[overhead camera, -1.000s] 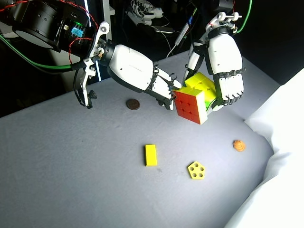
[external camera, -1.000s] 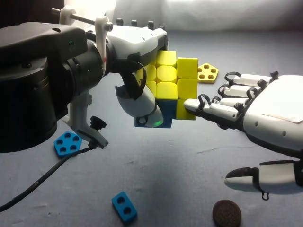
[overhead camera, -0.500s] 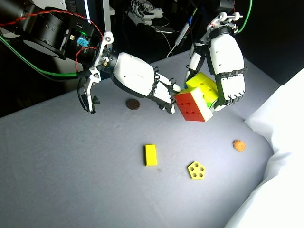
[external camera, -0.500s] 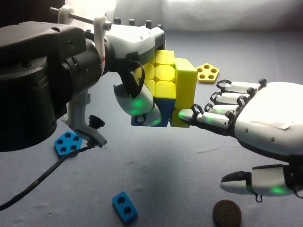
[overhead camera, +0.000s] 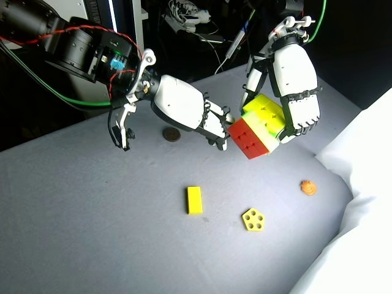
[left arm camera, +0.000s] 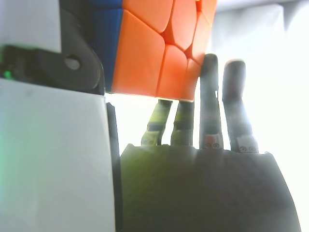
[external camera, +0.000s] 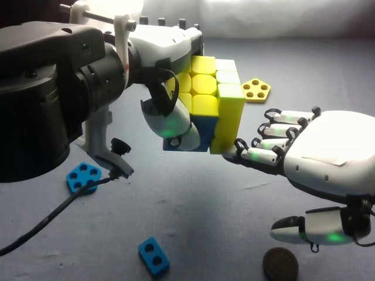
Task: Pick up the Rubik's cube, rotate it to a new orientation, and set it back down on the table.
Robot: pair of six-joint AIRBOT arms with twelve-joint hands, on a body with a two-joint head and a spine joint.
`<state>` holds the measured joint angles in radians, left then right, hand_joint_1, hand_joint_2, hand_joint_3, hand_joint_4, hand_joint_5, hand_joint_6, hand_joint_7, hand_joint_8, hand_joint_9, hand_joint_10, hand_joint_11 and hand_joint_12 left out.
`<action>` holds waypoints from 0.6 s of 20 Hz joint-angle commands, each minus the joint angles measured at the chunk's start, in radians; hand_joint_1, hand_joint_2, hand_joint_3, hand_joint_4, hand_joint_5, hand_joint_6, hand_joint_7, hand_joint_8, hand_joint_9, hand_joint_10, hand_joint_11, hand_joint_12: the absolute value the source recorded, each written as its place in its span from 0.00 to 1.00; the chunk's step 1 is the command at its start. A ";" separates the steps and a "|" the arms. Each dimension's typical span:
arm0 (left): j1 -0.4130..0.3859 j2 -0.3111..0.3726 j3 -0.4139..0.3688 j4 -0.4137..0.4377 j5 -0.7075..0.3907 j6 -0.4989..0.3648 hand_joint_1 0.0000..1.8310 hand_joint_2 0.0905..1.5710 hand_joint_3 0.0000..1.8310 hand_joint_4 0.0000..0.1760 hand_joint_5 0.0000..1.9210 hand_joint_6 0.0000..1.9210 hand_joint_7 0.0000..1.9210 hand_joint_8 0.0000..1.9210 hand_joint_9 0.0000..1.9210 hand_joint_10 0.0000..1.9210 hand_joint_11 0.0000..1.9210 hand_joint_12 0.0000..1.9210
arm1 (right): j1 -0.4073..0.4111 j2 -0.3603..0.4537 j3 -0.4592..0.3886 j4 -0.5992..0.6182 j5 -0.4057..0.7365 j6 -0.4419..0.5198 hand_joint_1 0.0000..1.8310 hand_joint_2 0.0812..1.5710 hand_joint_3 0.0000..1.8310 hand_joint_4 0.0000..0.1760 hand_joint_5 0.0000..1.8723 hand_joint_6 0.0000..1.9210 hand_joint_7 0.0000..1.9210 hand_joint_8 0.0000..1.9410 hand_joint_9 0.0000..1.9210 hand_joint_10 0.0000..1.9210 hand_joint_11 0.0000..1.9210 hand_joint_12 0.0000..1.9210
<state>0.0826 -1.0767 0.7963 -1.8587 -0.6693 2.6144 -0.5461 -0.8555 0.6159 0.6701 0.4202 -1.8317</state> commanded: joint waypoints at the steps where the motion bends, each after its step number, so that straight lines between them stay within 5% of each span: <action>1: -0.020 0.001 -0.006 0.049 0.038 -0.011 0.58 0.66 0.00 0.00 0.07 0.84 0.11 0.78 0.10 0.86 0.04 0.98 | 0.009 0.003 0.004 -0.017 0.111 0.001 0.26 0.71 0.00 0.00 0.01 0.00 0.13 0.55 0.05 0.61 0.00 0.38; 7: -0.021 0.000 -0.006 0.049 0.036 -0.011 0.58 0.67 0.00 0.00 0.04 0.86 0.08 0.82 0.08 0.89 0.02 1.00 | 0.020 -0.001 0.006 -0.018 0.127 0.001 0.24 0.72 0.00 0.00 0.00 0.00 0.13 0.55 0.06 0.61 0.00 0.42; 12: -0.021 0.000 -0.005 0.049 0.036 -0.011 0.60 0.67 0.00 0.00 0.06 0.86 0.09 0.82 0.09 0.88 0.03 1.00 | 0.023 -0.013 0.018 -0.018 0.144 0.000 0.25 0.71 0.00 0.00 0.01 0.00 0.13 0.56 0.04 0.61 0.00 0.35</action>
<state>0.0818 -1.0767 0.7967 -1.8557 -0.6743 2.6152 -0.5377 -0.8742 0.6273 0.6647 0.4488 -1.8324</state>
